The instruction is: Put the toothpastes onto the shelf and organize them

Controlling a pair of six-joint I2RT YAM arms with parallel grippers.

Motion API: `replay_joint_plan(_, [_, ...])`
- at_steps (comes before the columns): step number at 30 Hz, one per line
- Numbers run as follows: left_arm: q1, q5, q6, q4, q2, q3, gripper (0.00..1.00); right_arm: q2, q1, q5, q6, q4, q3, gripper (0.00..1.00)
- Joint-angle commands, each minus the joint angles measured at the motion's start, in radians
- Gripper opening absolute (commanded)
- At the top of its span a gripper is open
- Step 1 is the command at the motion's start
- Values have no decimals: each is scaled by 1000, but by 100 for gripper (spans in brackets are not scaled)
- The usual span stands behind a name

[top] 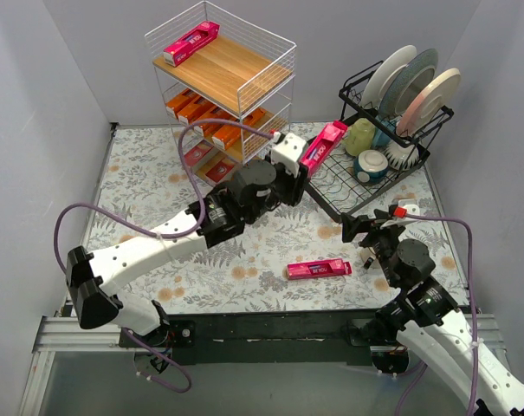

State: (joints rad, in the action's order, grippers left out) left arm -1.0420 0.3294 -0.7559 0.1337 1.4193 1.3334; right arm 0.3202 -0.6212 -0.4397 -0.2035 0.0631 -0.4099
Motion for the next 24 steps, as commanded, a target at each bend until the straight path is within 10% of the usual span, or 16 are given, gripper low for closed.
replay_joint_plan(1, [23, -15, 76, 234, -23, 237, 34, -1, 2, -19, 18, 17, -32, 99])
replay_joint_plan(13, [213, -96, 150, 515, 138, 858, 33, 33, 2, -1, 23, 23, -29, 99])
replay_joint_plan(24, [586, -259, 153, 457, 154, 869, 32, 60, 2, 15, 30, 21, -29, 99])
